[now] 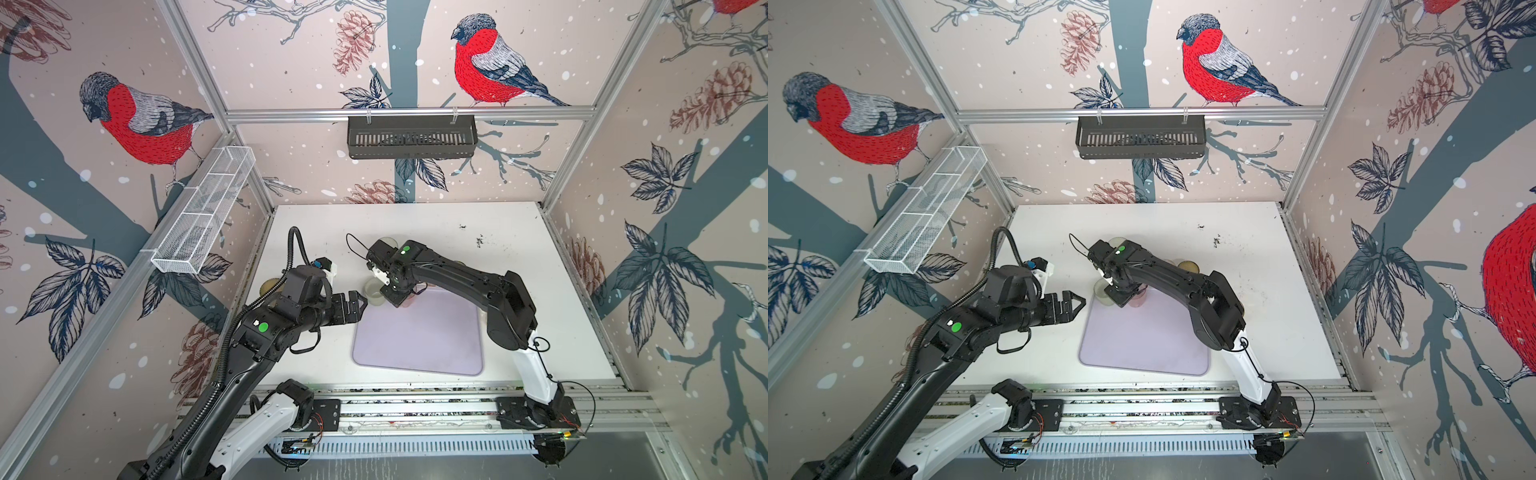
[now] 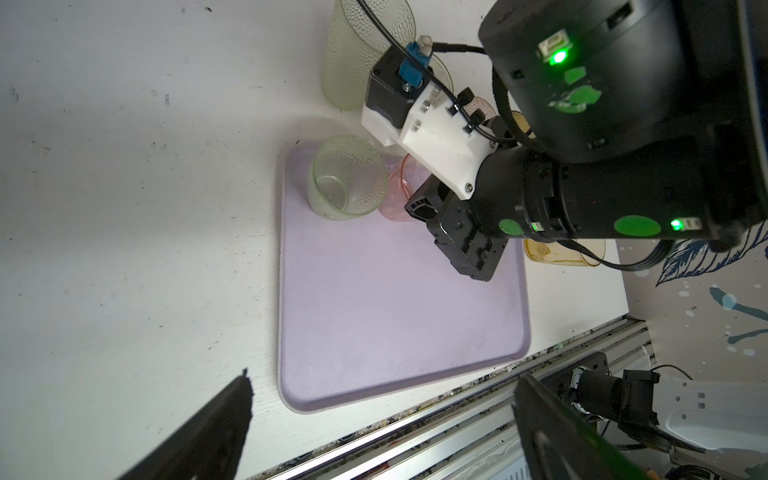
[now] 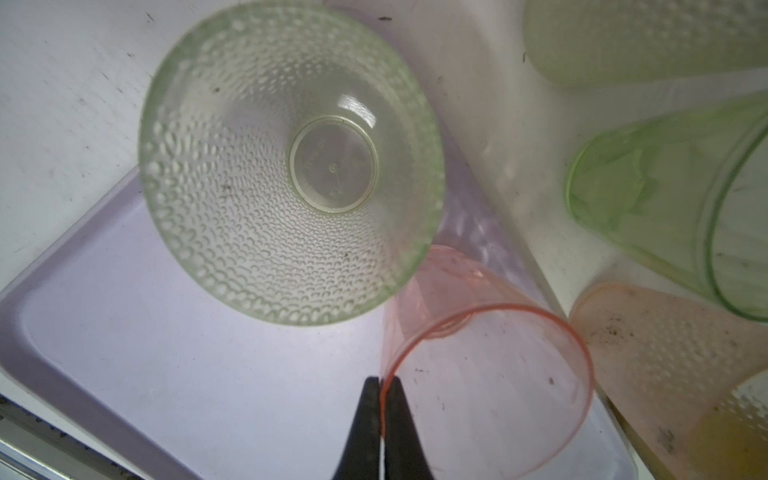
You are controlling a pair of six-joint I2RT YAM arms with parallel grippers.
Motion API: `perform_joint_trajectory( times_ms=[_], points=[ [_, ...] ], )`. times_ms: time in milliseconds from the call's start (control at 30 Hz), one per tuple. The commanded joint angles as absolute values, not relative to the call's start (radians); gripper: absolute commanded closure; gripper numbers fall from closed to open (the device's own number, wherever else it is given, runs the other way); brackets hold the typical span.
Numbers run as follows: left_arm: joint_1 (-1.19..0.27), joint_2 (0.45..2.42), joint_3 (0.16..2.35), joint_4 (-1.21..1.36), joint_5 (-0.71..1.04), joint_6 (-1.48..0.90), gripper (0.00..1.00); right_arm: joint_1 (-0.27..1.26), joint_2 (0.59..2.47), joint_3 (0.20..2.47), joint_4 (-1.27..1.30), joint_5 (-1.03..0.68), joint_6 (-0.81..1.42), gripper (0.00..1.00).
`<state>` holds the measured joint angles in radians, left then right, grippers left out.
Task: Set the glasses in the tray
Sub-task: 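Lower the pink cup onto the tray beside the pale green cup, then open the right gripper to release the pink cup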
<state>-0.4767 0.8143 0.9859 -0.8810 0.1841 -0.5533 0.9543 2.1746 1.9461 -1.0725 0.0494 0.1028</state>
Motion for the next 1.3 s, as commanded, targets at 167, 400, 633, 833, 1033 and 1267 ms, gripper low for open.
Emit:
perform_joint_trajectory(
  times_ms=[167,400,633,833,1033,1267],
  points=[
    [-0.476,0.810,0.992,-0.905,0.186,-0.563,0.02,0.964,2.156,1.932,-1.060,0.061,0.110,0.96],
    [-0.475,0.807,0.992,-0.909,0.186,-0.564,0.02,0.969,2.145,1.911,-1.045,0.057,0.112,0.91],
    [-0.474,0.805,1.022,-0.911,0.190,-0.565,0.02,0.970,2.141,1.898,-1.034,0.063,0.115,0.88],
    [-0.475,0.802,1.026,-0.910,0.198,-0.569,0.02,0.971,2.127,1.878,-1.016,0.064,0.128,0.80],
    [-0.475,0.805,1.038,-0.917,0.201,-0.563,0.02,0.972,2.103,1.878,-1.004,0.067,0.145,0.74],
    [-0.474,0.819,1.041,-0.901,0.212,-0.565,0.02,0.973,2.054,1.876,-1.007,0.114,0.173,0.72]
  ],
)
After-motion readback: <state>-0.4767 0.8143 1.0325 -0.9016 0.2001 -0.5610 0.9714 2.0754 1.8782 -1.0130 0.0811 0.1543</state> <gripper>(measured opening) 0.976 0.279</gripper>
